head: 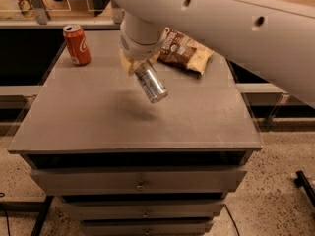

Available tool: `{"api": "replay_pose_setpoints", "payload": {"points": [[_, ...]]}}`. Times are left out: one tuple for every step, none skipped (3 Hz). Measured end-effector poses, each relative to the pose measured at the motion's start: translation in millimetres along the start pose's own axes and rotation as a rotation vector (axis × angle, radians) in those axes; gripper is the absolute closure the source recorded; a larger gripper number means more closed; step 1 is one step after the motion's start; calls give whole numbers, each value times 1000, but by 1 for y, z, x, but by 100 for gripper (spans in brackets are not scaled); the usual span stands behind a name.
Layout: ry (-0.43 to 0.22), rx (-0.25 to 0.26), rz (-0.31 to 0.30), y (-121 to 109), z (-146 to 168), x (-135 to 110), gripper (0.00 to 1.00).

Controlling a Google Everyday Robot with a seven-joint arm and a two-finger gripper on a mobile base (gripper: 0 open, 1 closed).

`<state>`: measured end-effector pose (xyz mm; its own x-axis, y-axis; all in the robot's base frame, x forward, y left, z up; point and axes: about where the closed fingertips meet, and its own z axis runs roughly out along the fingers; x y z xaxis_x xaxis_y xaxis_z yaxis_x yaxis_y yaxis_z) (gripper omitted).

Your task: Place redbull can upright

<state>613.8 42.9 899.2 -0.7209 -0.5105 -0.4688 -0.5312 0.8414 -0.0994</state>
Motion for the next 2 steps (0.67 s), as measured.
{"api": "replay_pose_setpoints", "payload": {"points": [[-138, -61, -17, -30, -17, 10, 100], [-230, -56, -25, -55, -33, 9, 100]]}}
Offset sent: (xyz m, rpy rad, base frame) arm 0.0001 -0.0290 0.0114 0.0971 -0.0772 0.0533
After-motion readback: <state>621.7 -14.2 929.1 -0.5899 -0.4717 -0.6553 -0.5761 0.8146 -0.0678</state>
